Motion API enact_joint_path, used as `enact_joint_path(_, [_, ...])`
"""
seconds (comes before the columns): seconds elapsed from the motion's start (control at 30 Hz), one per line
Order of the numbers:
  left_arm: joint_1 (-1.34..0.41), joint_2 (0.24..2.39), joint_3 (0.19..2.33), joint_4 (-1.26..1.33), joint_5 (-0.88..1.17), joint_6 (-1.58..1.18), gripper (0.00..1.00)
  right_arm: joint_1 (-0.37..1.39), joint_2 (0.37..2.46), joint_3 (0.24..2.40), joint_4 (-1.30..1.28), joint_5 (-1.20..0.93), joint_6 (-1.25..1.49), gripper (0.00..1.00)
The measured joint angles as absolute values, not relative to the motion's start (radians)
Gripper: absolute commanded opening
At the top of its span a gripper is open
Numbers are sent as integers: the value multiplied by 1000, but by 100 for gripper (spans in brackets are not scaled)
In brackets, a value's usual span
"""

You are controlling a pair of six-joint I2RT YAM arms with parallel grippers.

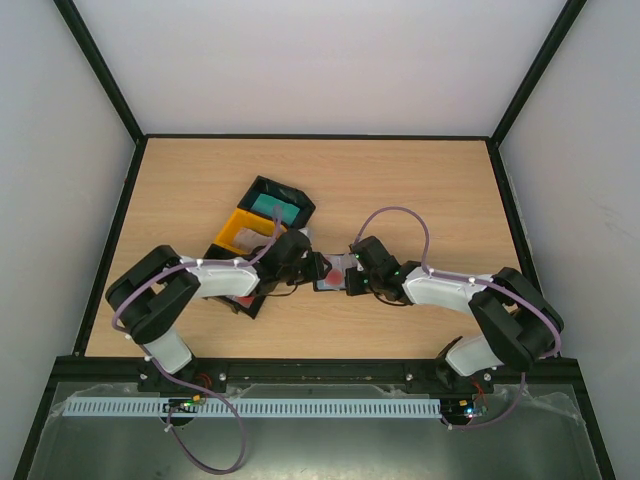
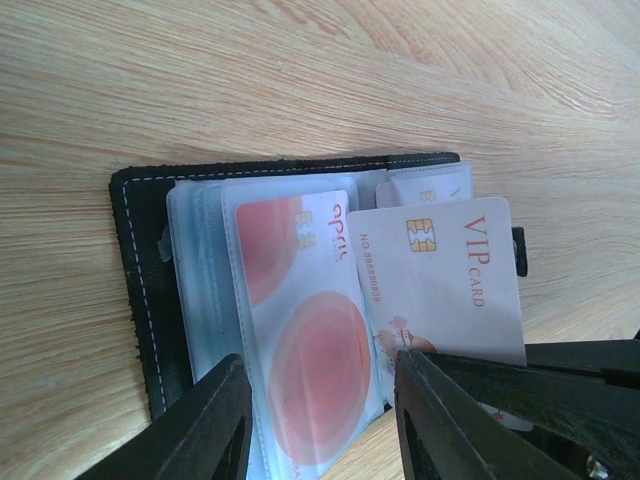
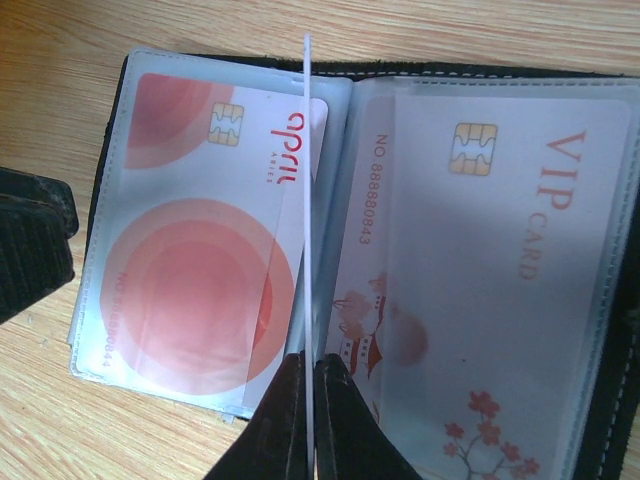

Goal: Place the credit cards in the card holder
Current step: Adjust the credit card in the card holder.

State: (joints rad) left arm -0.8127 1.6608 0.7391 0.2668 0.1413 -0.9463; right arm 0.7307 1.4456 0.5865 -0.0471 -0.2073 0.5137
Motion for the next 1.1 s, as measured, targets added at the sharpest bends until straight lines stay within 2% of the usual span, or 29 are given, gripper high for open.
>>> enact_joint_path(1.1, [-815,1721,739,326,209,-957,42,731,1444,585,-46,-210,528,2])
